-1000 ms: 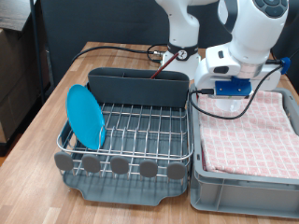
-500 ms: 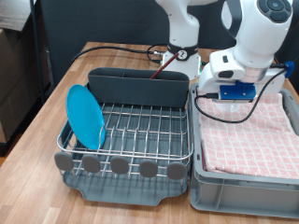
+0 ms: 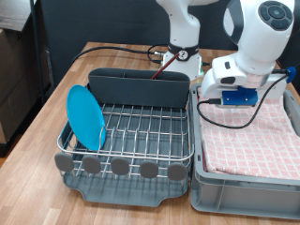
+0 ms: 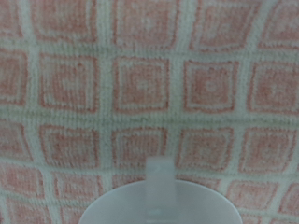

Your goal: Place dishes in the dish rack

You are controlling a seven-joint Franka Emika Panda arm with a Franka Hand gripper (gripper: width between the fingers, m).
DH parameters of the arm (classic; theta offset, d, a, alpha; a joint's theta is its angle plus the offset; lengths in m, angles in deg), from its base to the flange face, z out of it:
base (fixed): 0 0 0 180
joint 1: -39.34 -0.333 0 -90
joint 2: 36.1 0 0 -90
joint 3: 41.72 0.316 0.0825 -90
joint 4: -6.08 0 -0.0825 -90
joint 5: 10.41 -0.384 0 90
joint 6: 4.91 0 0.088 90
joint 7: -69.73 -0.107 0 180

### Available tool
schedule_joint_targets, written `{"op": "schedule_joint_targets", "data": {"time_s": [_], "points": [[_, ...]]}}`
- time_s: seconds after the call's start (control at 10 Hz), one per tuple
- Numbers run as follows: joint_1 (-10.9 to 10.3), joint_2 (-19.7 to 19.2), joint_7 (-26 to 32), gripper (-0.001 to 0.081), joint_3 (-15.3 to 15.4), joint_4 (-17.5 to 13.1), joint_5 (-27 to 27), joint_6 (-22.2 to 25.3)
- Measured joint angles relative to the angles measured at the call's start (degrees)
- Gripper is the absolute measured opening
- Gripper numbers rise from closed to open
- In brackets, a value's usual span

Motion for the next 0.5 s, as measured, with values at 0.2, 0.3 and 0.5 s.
{"op": "schedule_joint_targets", "data": {"time_s": [0.2, 0.3, 0.5], "points": [[0.01, -0.32, 0.0, 0.0803, 0.0, 0.35, -0.79, -0.03], [0.01, -0.45, 0.0, 0.0803, 0.0, 0.6, -0.95, -0.16], [0.0, -0.56, 0.0, 0.0628, 0.09, 1.2, -1.1, -0.64]]}}
